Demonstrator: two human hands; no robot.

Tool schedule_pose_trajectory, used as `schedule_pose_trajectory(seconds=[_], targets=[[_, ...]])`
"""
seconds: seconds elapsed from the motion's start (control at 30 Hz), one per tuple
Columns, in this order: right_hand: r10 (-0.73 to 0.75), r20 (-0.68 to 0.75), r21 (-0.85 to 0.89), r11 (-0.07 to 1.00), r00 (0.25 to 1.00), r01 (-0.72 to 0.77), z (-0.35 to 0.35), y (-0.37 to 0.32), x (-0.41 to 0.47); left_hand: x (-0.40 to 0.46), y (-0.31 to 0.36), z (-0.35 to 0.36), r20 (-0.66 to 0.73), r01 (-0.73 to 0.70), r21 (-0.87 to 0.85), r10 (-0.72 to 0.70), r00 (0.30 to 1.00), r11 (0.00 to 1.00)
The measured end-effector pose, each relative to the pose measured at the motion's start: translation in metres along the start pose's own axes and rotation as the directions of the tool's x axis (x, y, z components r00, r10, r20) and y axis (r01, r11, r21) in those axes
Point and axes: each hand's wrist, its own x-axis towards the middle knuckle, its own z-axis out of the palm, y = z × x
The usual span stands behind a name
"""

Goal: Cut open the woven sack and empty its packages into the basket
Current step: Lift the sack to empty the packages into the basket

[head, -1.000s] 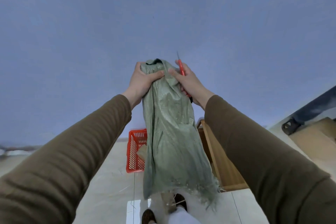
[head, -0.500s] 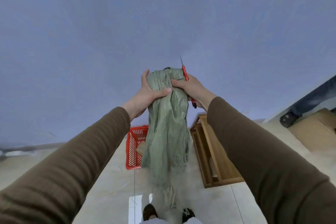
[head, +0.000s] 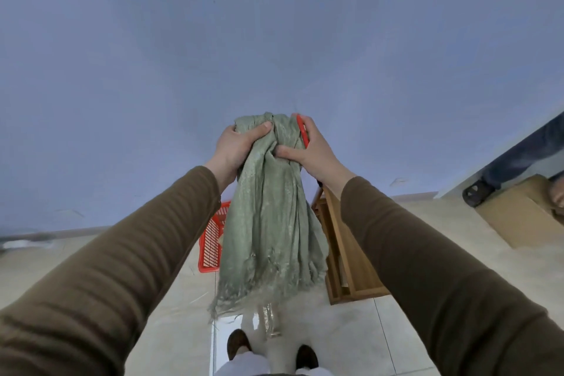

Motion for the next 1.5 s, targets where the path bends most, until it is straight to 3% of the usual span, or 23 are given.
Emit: schedule_pose_trajectory(seconds=[0.1, 0.27, 0.37, 0.47, 0.57, 0.67, 0.77, 0.87, 0.97, 1.07, 1.13, 1.23, 1.3, 1.37, 1.5], targets=[[0.053, -0.089, 0.032, 0.998, 0.995, -0.05, -0.009, 0.001, -0.003, -0.014, -0.004, 0.014, 0.002, -0.053, 0.158, 0.053, 0.999, 0.986], [0.216, -0.133, 0.157, 0.968, 0.967, -0.195, -0.022, 0.0, -0.008, -0.032, -0.022, 0.023, 0.243, -0.13, 0.142, 0.093, 0.965, 0.981], [0.325, -0.077, 0.195, 0.932, 0.943, -0.305, -0.026, -0.001, -0.013, -0.042, -0.03, 0.026, 0.305, -0.155, 0.134, 0.108, 0.946, 0.979], [0.328, -0.033, 0.168, 0.933, 0.944, -0.318, -0.028, -0.002, -0.018, -0.05, -0.03, 0.032, 0.143, -0.148, 0.124, 0.13, 0.981, 0.981], [0.145, -0.076, 0.012, 0.989, 0.987, -0.144, -0.027, -0.001, -0.027, -0.048, -0.024, 0.033, 0.022, -0.1, 0.086, 0.098, 0.995, 0.991], [-0.008, 0.023, -0.013, 1.0, 1.0, 0.009, -0.029, 0.01, -0.038, -0.048, -0.016, 0.033, -0.018, -0.033, 0.1, 0.035, 0.999, 0.994], [-0.035, 0.104, 0.01, 0.999, 0.994, 0.034, -0.029, 0.018, -0.044, -0.05, -0.011, 0.035, -0.089, 0.021, 0.106, -0.012, 0.996, 0.994], [-0.008, 0.023, 0.006, 1.0, 1.0, 0.008, -0.028, 0.018, -0.044, -0.058, -0.014, 0.043, -0.179, 0.023, 0.205, 0.014, 0.984, 0.979], [0.041, -0.062, 0.061, 0.997, 0.997, -0.037, -0.032, 0.016, -0.04, -0.068, -0.021, 0.047, -0.072, -0.061, 0.144, 0.072, 0.995, 0.988], [0.169, -0.106, 0.284, 0.95, 0.98, -0.133, -0.037, 0.014, -0.04, -0.074, -0.029, 0.05, 0.079, -0.109, 0.167, 0.097, 0.992, 0.98], [0.242, -0.055, 0.356, 0.911, 0.969, -0.208, -0.039, 0.009, -0.042, -0.077, -0.037, 0.056, 0.094, -0.135, 0.141, 0.123, 0.988, 0.981], [0.314, 0.023, 0.316, 0.899, 0.949, -0.304, -0.04, 0.006, -0.043, -0.074, -0.045, 0.061, 0.028, -0.172, 0.02, 0.172, 0.985, 0.985], [0.297, -0.035, 0.162, 0.944, 0.954, -0.288, -0.04, 0.009, -0.044, -0.068, -0.046, 0.061, -0.033, -0.173, -0.006, 0.173, 0.984, 0.985], [0.186, -0.078, 0.038, 0.982, 0.979, -0.184, -0.042, 0.014, -0.047, -0.063, -0.045, 0.061, -0.065, -0.131, -0.032, 0.129, 0.99, 0.991], [0.027, 0.113, 0.029, 0.999, 0.993, -0.03, -0.046, 0.027, -0.053, -0.051, -0.036, 0.062, -0.163, 0.034, -0.051, -0.042, 0.986, 0.998]])
